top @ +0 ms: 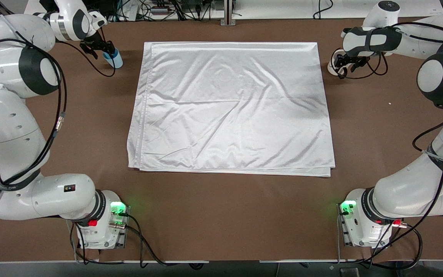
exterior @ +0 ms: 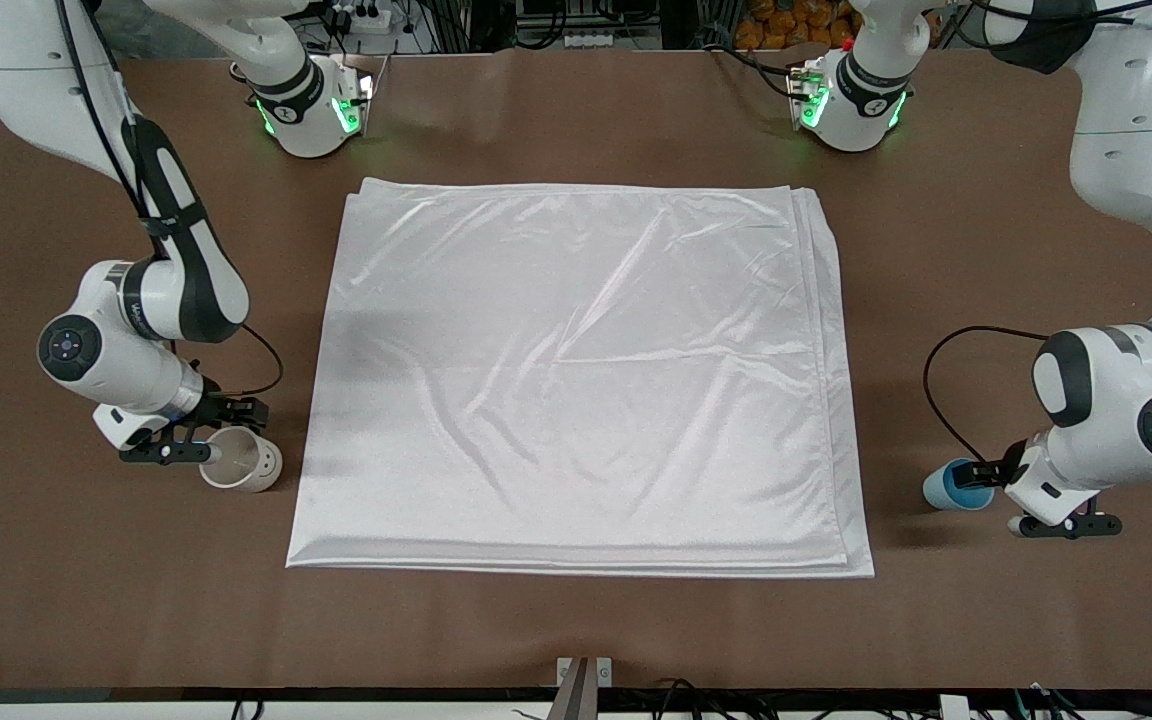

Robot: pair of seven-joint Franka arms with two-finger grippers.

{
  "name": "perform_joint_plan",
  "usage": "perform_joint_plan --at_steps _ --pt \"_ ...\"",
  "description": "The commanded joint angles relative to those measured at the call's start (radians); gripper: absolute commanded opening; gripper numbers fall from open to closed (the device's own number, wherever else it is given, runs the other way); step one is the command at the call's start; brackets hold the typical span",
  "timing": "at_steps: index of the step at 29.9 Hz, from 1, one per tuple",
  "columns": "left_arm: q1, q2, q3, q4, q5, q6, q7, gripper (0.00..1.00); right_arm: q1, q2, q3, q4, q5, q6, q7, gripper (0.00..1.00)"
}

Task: Place blue cup into white mug on cloth

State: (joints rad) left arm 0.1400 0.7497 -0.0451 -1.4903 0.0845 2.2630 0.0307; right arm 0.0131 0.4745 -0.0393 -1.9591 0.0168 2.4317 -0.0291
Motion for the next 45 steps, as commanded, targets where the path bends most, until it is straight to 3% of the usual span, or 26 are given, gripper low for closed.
perform_joint_plan --at_steps 1,9,17,27,34,45 --pt "0.012 0.016 -0.004 0.021 0.008 0.018 -0.006 0.02 -0.012 0.010 0.006 0.005 0.006 0.017 -0.015 0.47" --pt "0.012 0.016 -0.005 0.019 -0.009 0.020 -0.009 0.00 -0.005 0.007 0.006 0.014 0.006 0.012 -0.014 0.00" --pt "0.013 0.016 -0.005 0.019 -0.011 0.020 0.006 0.00 0.007 -0.028 0.013 0.039 0.008 -0.016 0.000 0.00" --pt "0.032 -0.022 -0.006 0.022 0.001 0.015 0.011 0.00 0.094 -0.059 0.015 0.216 0.008 -0.287 0.142 0.00" --pt "0.020 -0.059 -0.009 0.022 -0.006 -0.026 0.002 0.00 0.189 -0.063 0.016 0.296 0.008 -0.365 0.284 0.00" --pt "-0.037 -0.067 -0.015 0.022 -0.008 -0.031 -0.100 0.00 0.399 -0.054 0.012 0.367 -0.006 -0.370 0.546 0.00"
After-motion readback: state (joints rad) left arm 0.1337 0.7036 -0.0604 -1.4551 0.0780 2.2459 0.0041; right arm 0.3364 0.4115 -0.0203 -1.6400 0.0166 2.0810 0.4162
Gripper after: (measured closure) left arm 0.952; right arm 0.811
